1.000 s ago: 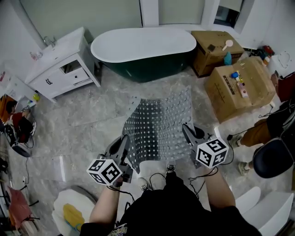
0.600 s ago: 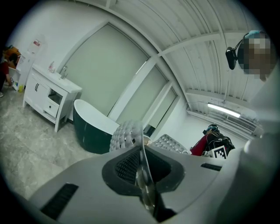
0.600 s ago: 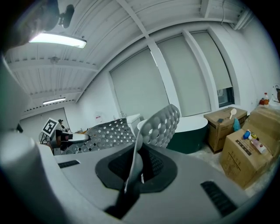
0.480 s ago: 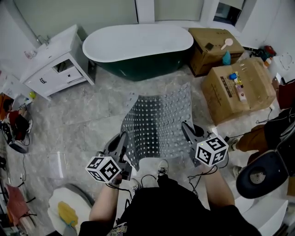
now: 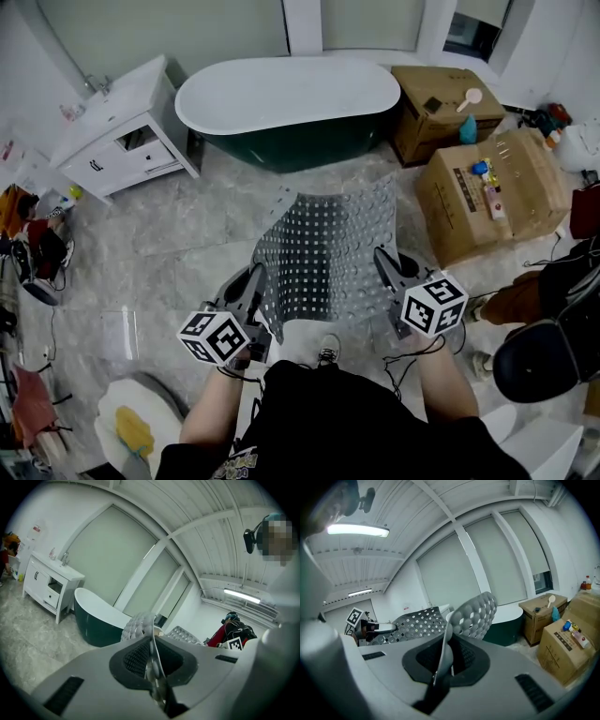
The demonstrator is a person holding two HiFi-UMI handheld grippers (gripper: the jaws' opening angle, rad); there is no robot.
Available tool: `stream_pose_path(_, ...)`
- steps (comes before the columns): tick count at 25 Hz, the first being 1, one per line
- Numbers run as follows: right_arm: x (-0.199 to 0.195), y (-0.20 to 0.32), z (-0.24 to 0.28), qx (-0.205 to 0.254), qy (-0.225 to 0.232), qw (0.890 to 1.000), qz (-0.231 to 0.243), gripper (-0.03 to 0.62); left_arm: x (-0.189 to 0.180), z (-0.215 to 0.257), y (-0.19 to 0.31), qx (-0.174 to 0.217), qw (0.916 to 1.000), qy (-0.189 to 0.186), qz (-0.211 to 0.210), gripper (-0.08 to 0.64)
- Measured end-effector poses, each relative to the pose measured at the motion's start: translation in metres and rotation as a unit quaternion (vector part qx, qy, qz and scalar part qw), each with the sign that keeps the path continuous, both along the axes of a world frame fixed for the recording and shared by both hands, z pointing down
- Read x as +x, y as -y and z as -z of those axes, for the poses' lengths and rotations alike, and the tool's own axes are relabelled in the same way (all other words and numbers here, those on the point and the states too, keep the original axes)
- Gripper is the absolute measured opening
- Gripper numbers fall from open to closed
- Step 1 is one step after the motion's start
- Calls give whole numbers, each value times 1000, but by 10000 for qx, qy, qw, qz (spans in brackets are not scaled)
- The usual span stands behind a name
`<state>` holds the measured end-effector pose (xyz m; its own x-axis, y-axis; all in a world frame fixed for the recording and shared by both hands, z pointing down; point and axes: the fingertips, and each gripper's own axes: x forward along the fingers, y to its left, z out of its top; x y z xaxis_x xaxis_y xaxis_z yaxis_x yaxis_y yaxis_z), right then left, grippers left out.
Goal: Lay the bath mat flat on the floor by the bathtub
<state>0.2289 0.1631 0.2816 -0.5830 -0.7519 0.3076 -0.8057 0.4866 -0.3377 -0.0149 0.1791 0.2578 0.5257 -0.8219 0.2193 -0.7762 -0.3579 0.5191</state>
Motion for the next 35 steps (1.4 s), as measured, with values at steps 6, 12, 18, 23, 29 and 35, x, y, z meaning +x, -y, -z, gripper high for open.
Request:
stream_pose_path(6,2,10,15,132,64,9998,118,28,5,13,8,64,10000,48,37,31)
stream_pose_path(12,2,22,24,229,89,9995,182,28,8,21,18,105,9999,0,82,31)
stream_pose_path(18,4,33,25,228,90,9996,163,28,10,21,31,82,9999,-54,78,31)
stream_pose_path(23,5,46,24,183,95,9997,113,28,10,17,47,38,9999,-122,68,31)
stream_pose_path(29,2,70,16,127,26,9999,57,28,4,6,72,1,9999,-166,39,31)
stream_pose_path(35,-13,105,5,12,-85,10000,-40,28,-17,-8,106,-82,9997,-235,-4,31)
